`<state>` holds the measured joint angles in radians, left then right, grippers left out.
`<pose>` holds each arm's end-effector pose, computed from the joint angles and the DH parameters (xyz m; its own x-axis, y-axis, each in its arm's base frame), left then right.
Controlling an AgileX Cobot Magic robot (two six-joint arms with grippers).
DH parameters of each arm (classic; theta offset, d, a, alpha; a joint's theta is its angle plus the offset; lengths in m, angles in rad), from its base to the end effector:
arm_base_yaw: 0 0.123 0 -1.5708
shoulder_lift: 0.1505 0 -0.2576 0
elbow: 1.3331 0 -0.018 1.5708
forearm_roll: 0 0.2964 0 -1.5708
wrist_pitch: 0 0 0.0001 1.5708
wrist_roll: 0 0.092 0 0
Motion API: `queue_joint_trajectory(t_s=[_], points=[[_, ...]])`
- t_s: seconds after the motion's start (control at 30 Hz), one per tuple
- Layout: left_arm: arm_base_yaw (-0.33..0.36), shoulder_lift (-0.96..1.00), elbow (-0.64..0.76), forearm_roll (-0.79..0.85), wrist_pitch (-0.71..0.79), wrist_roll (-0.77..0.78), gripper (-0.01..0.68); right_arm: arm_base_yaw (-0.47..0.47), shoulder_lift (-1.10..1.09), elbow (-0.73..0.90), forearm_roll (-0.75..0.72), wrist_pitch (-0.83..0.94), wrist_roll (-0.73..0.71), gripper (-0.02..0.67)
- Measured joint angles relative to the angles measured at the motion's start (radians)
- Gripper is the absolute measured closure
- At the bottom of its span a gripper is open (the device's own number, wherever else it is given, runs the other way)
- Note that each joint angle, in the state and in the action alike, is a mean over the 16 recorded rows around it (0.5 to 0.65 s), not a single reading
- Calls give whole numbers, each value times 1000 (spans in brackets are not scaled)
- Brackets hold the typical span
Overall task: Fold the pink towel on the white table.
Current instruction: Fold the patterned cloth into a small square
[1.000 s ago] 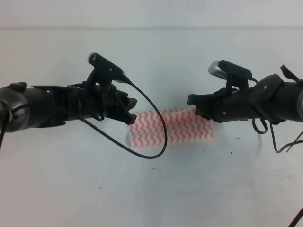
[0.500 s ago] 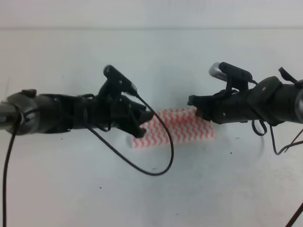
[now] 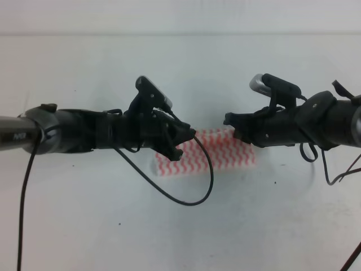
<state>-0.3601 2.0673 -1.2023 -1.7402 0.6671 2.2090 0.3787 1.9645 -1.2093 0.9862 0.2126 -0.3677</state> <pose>0.3894 -0.2067 0.0895 -0.2111 0.4277 -0.8789 0.9017 0.4324 -0.0061 0.4039 0.1782 0.1098 -0.8138 0.2814 -0.5086 -0.0178 0.8625 0.5057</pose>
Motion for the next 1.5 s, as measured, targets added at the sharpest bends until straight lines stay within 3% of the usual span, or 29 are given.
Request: queue_joint_trajectory(t_s=[0.6,1.27,1.5], points=[[-94,82,-92,8,-40,29,611,-1,-3,0,7,2,-1,665],[-101,143,-176,1,-84,84,612,0,1,0,16,-7,0,659],[-101,145,-176,1,-92,104,612,0,2,0,41,-19,-1,578]])
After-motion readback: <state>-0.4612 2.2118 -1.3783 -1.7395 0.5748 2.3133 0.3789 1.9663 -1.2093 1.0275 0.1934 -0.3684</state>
